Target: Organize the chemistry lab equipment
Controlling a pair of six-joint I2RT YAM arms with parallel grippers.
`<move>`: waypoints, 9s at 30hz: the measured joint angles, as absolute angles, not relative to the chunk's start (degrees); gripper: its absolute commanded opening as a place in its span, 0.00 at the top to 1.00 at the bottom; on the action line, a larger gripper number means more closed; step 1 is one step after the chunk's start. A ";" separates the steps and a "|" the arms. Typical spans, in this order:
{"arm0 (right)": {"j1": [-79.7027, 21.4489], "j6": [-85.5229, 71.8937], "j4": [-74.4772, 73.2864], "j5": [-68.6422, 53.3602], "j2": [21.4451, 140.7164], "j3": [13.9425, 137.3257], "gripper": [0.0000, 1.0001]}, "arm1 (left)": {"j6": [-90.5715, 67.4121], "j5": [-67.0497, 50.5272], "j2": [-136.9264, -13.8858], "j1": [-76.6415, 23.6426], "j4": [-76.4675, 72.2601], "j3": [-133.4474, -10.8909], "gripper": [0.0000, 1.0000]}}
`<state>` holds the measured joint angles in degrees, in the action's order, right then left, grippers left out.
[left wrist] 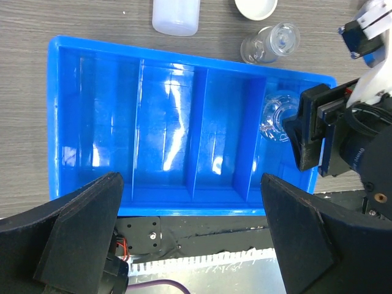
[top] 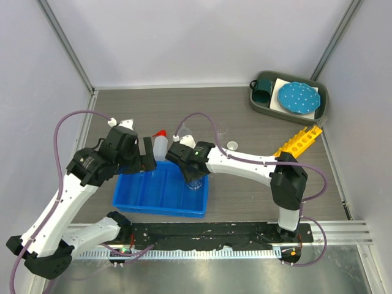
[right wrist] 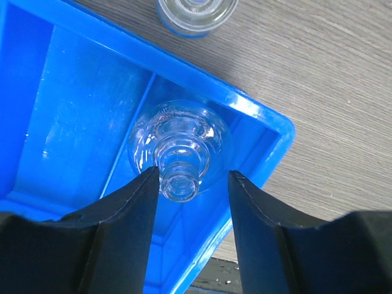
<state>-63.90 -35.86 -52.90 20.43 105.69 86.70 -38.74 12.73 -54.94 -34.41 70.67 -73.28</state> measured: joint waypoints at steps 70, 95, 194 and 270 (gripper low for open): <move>-28.01 -28.99 -52.10 16.53 122.28 106.76 0.99 | -38.79 11.60 -46.13 -34.41 72.40 -70.76 0.00; -59.05 -23.16 -56.95 12.56 84.42 82.13 0.99 | -38.79 12.45 -43.94 -34.41 73.84 -71.02 0.00; -53.17 -21.26 -57.49 11.68 120.29 111.37 0.40 | -36.77 13.96 -43.07 -34.41 77.12 -71.13 0.00; -66.76 -24.21 -70.96 22.26 120.20 125.49 0.78 | -35.51 14.85 -42.50 -34.41 77.87 -73.95 0.00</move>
